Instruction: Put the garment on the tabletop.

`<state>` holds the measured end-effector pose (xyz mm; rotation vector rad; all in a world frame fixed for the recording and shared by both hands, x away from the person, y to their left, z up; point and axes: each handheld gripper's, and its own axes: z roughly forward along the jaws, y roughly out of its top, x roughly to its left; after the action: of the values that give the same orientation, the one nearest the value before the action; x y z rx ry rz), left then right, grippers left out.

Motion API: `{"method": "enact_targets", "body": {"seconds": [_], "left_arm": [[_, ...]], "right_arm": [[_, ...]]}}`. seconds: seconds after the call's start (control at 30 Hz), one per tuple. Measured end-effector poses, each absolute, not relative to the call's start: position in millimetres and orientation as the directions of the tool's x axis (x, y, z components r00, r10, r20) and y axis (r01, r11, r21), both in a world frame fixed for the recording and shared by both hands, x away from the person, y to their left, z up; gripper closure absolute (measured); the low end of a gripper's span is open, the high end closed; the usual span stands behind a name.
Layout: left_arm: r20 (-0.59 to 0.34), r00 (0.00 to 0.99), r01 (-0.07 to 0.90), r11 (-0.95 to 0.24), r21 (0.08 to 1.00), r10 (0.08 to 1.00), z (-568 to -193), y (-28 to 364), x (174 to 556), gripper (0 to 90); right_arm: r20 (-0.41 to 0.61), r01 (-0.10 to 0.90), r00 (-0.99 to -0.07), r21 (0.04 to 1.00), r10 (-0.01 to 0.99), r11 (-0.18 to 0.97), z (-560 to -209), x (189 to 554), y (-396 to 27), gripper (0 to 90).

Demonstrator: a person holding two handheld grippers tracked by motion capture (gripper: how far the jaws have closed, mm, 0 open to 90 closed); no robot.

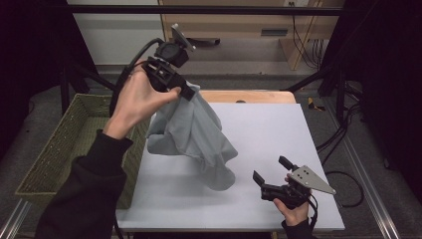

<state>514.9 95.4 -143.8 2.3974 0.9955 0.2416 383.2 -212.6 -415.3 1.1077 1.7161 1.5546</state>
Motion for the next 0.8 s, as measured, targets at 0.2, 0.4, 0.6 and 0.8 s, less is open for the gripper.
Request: {"method": "enact_targets", "body": {"seconds": [0.2, 0.4, 0.6, 0.8], "left_arm": [[-0.036, 0.74, 0.59, -0.624, 0.512, 0.671, -171, 79, 518, 84.0], [-0.029, 0.772, 0.56, -0.659, 0.502, 0.635, -197, 71, 519, 83.9], [-0.055, 0.775, 0.571, -0.661, 0.487, 0.63, -228, 67, 523, 83.8], [-0.081, 0.787, 0.57, -0.67, 0.475, 0.612, -259, 66, 524, 83.6]], "right_arm": [[0.126, 0.211, -0.495, 0.977, 0.86, -0.022, -415, 382, -213, 0.4], [0.118, 0.203, -0.495, 0.979, 0.861, -0.017, -417, 383, -212, 0.4], [0.12, 0.204, -0.496, 0.979, 0.86, -0.019, -417, 384, -212, 0.4], [0.113, 0.204, -0.498, 0.979, 0.86, -0.011, -418, 385, -213, 0.4]]}}
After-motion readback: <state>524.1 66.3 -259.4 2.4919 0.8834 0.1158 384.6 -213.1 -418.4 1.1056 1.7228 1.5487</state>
